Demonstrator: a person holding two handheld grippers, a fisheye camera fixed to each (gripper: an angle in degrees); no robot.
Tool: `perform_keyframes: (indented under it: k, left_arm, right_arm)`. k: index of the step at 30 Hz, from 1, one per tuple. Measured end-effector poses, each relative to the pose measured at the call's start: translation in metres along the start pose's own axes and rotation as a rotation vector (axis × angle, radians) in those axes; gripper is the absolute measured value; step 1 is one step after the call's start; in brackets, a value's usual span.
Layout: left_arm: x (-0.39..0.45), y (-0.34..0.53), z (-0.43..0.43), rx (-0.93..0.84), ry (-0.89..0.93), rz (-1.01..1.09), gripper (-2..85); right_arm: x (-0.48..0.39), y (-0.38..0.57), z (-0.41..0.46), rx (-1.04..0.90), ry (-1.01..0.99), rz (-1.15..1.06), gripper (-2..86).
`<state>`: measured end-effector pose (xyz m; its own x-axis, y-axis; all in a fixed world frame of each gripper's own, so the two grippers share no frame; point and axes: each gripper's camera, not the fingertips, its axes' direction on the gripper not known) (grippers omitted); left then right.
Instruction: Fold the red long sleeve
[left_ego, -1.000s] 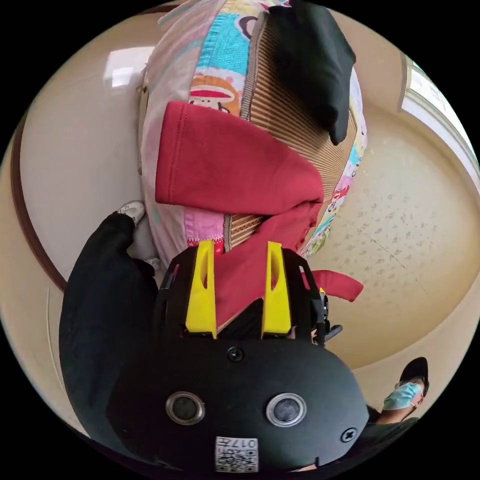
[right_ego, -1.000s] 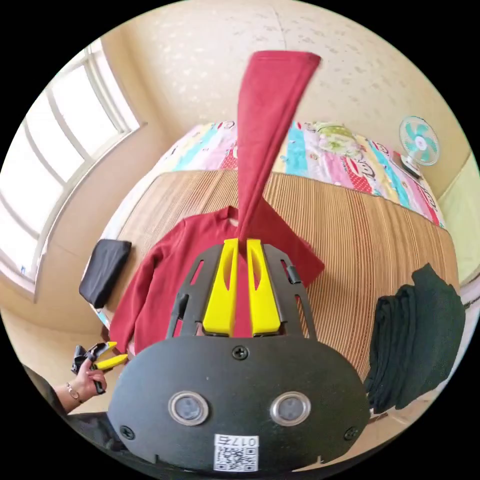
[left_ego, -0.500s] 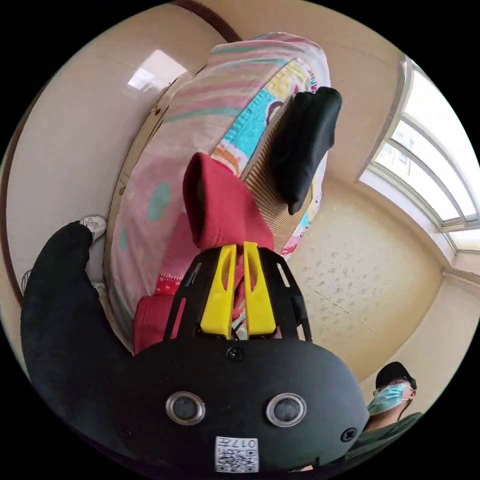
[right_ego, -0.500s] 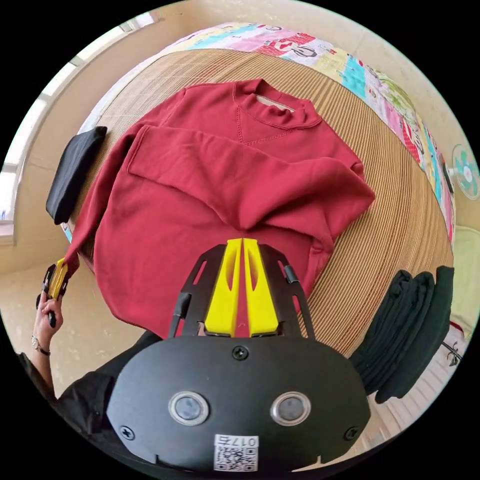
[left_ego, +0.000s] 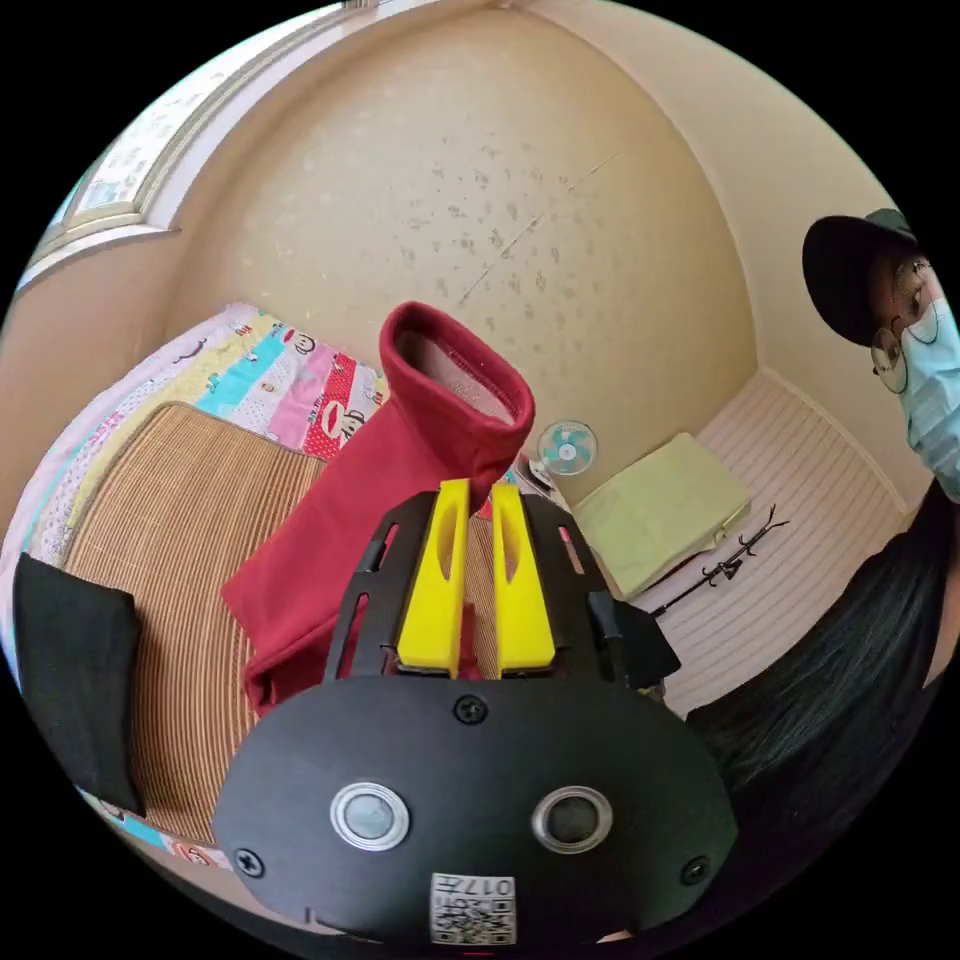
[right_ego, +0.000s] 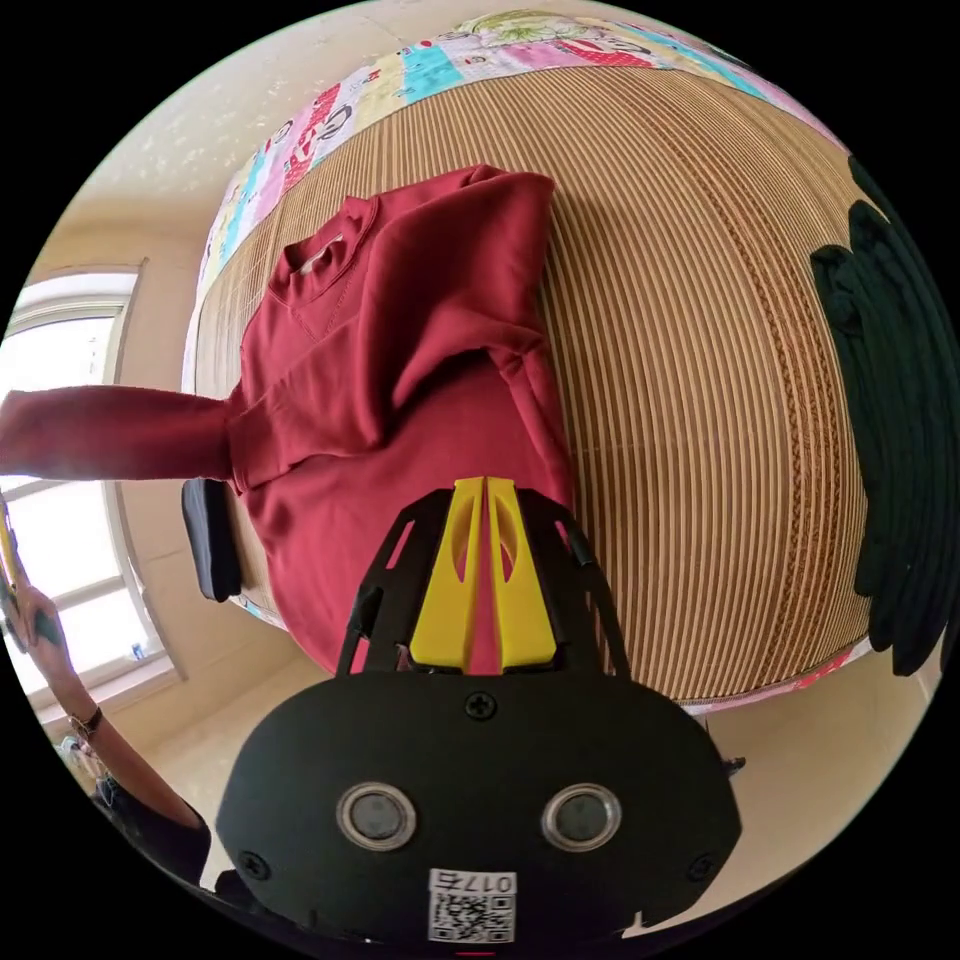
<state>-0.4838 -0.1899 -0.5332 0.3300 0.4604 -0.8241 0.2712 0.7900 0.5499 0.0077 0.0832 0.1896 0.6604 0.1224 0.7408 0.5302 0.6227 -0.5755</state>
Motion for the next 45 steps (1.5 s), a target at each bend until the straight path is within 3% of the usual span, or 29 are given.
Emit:
perform_keyframes:
  k: [2,4,10,14,17,21,25,29,35,38,42,45]
  left_arm:
    - [0.028,0.054,0.094,-0.190,0.195,-0.023,5.8]
    - [0.034,0.104,0.130,-0.291,0.229,-0.085,5.8]
    - [-0.022,0.243,0.138,-0.486,-0.071,-0.388,6.6]
    - [-0.055,0.291,0.151,-0.596,-0.379,-0.289,6.4]
    - [-0.088,0.310,0.182,-0.646,-0.560,-0.208,3.3]
    - [-0.117,0.287,0.212,-0.582,-0.472,-0.203,0.2]
    - [-0.147,0.226,0.238,-0.463,-0.450,-0.289,-0.4]
    - [-0.139,0.169,0.174,-0.210,-0.344,-0.241,1.8]
    - [-0.143,0.239,0.098,-0.472,-0.324,-0.247,13.2]
    - [-0.154,0.305,0.072,-0.580,-0.291,-0.367,13.8]
    - [-0.161,0.347,0.057,-0.553,-0.129,-0.500,13.8]
    - [-0.169,0.343,0.045,-0.526,-0.222,-0.587,5.1]
  right_arm:
    - [0.023,0.014,-0.017,0.007,-0.012,0.027,0.9]
    - [0.036,0.022,-0.028,0.013,0.003,0.011,1.0]
    - [0.047,0.027,-0.046,0.048,0.067,-0.087,3.4]
    - [0.006,0.031,-0.022,0.059,0.067,-0.354,6.4]
    - [-0.018,0.031,0.016,0.064,0.277,-0.477,3.3]
    - [-0.031,-0.010,0.009,0.138,0.309,-0.502,1.9]
    - [-0.029,-0.104,-0.030,0.159,0.177,-0.338,1.9]
    - [-0.031,-0.100,-0.130,0.360,0.014,-0.368,3.2]
    - [0.021,0.005,-0.112,0.016,-0.027,-0.407,10.9]
    - [0.056,0.072,-0.089,-0.105,-0.056,-0.330,12.0]
    - [0.078,0.118,-0.088,-0.120,-0.205,-0.226,9.2]
    - [0.083,0.119,-0.101,-0.137,-0.344,-0.140,4.9]
